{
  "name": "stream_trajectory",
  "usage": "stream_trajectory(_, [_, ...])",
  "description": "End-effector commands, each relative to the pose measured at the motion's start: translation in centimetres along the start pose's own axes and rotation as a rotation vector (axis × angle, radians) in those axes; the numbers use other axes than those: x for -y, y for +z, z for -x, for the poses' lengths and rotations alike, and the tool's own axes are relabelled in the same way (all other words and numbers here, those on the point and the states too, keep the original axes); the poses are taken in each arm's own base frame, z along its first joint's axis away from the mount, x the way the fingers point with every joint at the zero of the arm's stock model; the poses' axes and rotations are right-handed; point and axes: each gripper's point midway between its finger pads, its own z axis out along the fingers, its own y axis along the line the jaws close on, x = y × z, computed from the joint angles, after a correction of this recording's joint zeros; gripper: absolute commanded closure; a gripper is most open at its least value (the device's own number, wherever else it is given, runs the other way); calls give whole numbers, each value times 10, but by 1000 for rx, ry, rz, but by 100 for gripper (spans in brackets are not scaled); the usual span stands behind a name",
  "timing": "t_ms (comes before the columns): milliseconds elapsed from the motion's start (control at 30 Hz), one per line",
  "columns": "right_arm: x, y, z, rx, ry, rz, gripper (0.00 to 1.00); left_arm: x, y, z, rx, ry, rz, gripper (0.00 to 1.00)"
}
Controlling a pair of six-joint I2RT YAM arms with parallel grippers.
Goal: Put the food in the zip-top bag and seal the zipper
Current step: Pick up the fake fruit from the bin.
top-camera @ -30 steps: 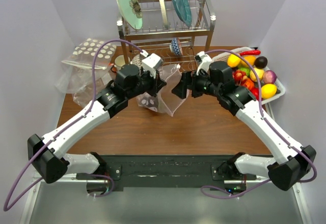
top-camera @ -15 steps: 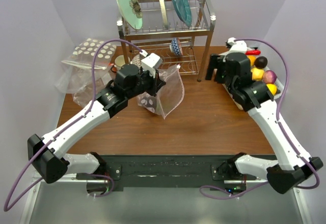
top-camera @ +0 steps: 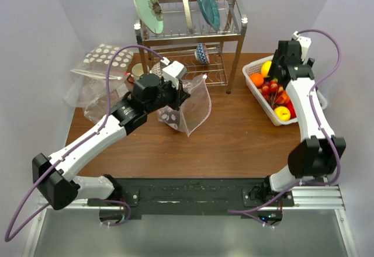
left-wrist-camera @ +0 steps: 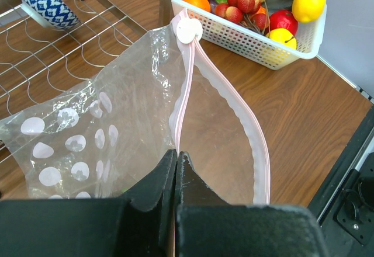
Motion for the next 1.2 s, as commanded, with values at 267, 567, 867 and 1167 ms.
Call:
stream_trajectory(267, [20, 82, 61, 69, 104, -168, 7, -1, 1, 9, 38, -13, 0, 100])
stream_trajectory(567, [18, 134, 48, 25, 140, -172, 7, 0, 5, 5, 29, -18, -11, 100])
stream_trajectory(867, [16, 186, 28, -34, 131, -195, 7, 0, 7, 4, 27, -15, -9, 100])
stream_trajectory(1167, [20, 212, 20, -47, 132, -224, 13, -4, 10, -1, 16, -11, 5, 100])
